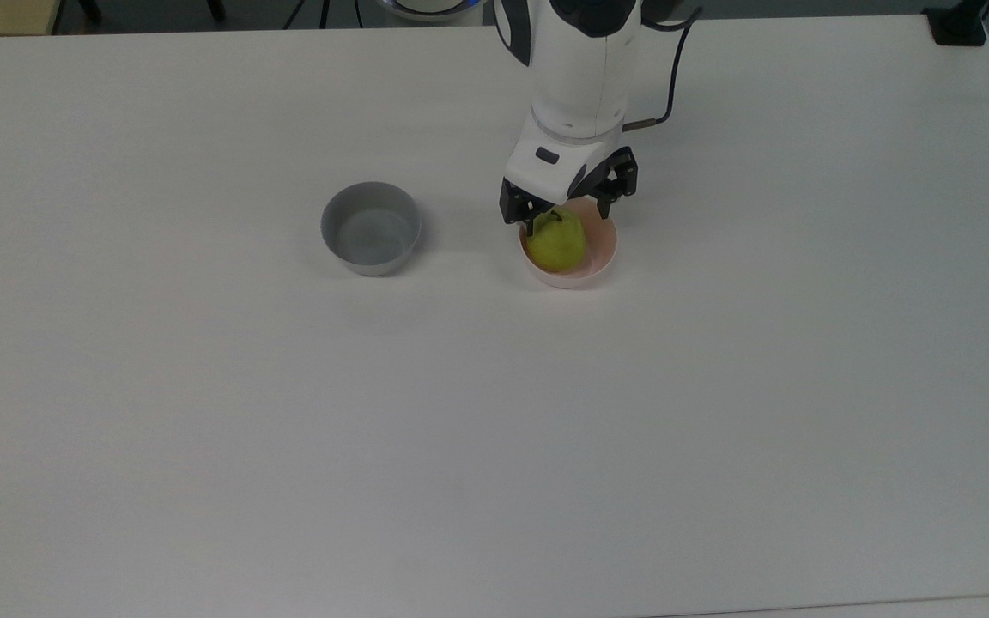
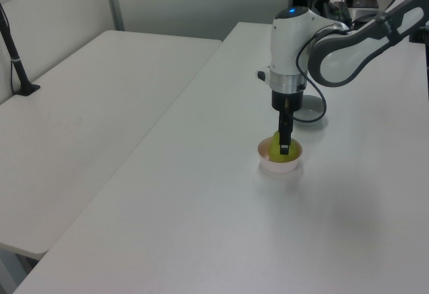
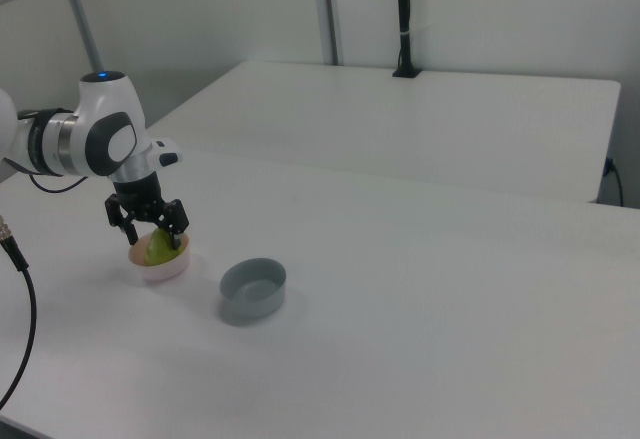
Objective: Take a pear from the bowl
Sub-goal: 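Lower the gripper around the pear and close on it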
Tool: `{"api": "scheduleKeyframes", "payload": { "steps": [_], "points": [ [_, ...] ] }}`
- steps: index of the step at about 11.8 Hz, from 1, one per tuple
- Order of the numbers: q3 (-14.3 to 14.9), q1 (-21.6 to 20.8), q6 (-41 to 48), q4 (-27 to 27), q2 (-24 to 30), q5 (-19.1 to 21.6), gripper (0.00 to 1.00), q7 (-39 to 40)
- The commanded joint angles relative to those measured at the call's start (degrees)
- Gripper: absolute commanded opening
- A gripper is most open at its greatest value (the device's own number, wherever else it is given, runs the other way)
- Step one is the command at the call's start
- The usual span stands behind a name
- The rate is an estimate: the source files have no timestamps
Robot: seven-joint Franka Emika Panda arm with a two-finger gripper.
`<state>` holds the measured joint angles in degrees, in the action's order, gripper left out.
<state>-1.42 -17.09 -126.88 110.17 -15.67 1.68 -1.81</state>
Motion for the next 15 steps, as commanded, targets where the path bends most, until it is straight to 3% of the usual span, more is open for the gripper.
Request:
{"api": "scheduleKeyframes", "payload": {
  "steps": [1,3,5,6,8,13,15],
  "points": [
    [0.63,-0.67,-2.31,0.75,-0.5,0.69,0.89,-0.91],
    [0.63,-0.66,-2.75,0.84,-0.59,0.69,0.73,-0.91],
    [0.63,-0.4,-2.84,0.58,-0.94,0.69,0.32,-0.91],
    [0.63,-0.14,-2.76,0.58,-0.86,0.69,0.22,-0.91],
    [0.63,0.04,-2.67,0.58,-0.68,0.69,0.13,-0.91],
    [0.63,0.39,-0.05,0.05,2.83,0.69,0.13,-0.47],
    [0.63,2.23,3.9,-2.84,4.58,0.69,0.13,0.23]
  ]
}}
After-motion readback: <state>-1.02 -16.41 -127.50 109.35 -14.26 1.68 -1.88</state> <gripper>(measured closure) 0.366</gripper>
